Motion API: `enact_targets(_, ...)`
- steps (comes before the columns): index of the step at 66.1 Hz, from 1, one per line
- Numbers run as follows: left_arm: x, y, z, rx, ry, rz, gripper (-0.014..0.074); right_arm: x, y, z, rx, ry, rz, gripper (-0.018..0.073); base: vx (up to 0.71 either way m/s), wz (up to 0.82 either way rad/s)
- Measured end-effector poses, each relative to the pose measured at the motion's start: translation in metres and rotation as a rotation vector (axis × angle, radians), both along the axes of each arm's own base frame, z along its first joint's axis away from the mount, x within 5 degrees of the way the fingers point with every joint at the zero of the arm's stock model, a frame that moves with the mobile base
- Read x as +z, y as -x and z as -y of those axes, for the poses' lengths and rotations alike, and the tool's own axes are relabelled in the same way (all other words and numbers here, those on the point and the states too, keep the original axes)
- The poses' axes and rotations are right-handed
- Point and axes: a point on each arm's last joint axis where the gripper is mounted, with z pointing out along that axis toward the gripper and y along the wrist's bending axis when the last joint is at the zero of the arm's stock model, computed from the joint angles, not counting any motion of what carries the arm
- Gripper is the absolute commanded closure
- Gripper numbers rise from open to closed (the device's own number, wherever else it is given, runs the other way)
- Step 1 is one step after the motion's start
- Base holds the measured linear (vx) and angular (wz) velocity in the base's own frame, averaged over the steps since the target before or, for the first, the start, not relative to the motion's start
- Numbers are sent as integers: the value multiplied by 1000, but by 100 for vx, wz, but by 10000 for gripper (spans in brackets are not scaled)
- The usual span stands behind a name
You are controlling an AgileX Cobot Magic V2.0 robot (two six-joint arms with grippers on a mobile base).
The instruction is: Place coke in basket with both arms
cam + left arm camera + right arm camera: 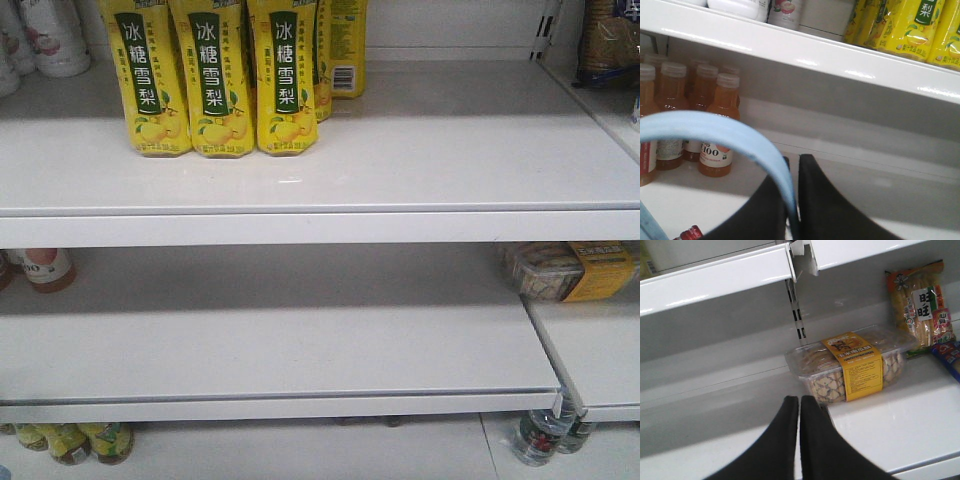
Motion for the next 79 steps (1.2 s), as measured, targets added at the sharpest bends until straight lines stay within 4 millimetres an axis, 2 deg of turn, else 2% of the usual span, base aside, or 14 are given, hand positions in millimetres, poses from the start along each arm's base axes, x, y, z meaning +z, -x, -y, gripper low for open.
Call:
enact_targets(23, 0, 0, 0, 0, 0, 0, 603, 2, 0, 1, -5, 102, 16, 561, 0, 0)
enact_targets(79, 0, 0, 0, 0, 0, 0, 603, 2, 0, 1, -5, 105, 17, 561, 0, 0)
